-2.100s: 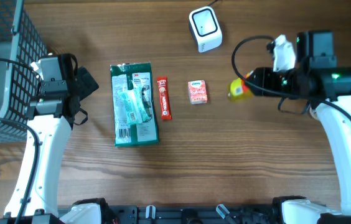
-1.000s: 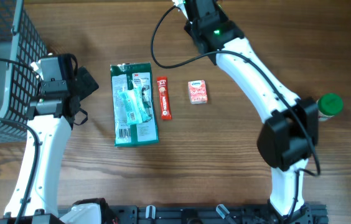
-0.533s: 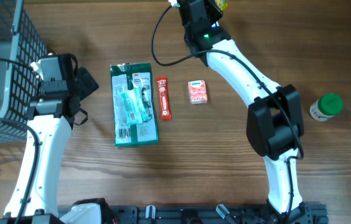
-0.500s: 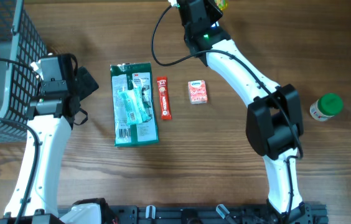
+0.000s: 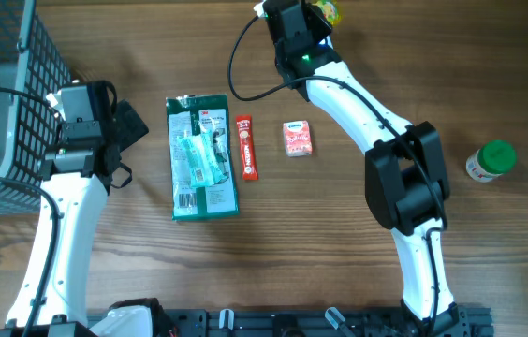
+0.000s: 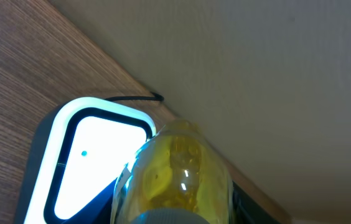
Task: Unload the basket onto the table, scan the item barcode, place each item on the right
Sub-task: 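Carry the Vim bottle up to the white scanner and hold it, then move the Vim bottle to the right edge beside the jar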
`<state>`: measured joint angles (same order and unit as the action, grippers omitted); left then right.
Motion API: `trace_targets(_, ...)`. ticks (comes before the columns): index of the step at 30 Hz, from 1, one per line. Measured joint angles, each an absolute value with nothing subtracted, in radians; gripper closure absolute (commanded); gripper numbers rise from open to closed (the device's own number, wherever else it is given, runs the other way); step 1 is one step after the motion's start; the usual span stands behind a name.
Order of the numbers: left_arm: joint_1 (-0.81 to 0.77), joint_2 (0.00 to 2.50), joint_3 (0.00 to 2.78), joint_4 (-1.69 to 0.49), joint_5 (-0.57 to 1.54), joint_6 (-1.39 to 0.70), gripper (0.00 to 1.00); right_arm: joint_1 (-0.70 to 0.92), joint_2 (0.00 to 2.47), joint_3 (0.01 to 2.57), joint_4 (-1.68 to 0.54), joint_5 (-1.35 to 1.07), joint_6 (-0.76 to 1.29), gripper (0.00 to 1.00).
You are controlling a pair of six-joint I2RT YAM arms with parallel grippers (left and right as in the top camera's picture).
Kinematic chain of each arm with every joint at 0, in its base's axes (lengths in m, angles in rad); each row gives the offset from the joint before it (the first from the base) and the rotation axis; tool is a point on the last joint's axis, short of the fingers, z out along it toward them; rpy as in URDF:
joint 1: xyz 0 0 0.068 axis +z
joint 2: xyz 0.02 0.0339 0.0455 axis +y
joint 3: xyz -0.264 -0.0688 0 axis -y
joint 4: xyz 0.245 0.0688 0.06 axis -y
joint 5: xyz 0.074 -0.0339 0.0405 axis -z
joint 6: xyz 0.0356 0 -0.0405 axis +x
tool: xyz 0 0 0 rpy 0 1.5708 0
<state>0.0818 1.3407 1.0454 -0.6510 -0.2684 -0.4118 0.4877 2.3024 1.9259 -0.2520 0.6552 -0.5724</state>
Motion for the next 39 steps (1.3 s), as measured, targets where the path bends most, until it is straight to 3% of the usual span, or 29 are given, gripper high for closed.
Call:
trace_targets(14,0.082,1.341,1.045,-0.651,-0.268,-0.412,0.0,0.478,2.301,1.926,-0.299,0.678,-0.376,0.96)
trace_targets(23,0.082,1.341,1.045,-0.651,-0.268,-0.411,0.0,0.412,2.091,1.919,-0.622,0.584,-0.225,0.96)
trace_targets(30,0.082,1.341,1.045,-0.651,-0.268,-0.412,0.0,0.191,1.788,1.933,-1.001,0.382,-0.02,0.96)
trace_targets(35,0.082,1.341,1.045,-0.651,-0.268,-0.412,0.0,-0.037,1.773,1.927,-1.199,0.183,0.04,0.95)
trace_targets(39,0.082,1.341,1.045,-0.651,-0.268,-0.412,0.0,-0.183,1.792,1.868,-1.207,0.051,0.056,0.95)
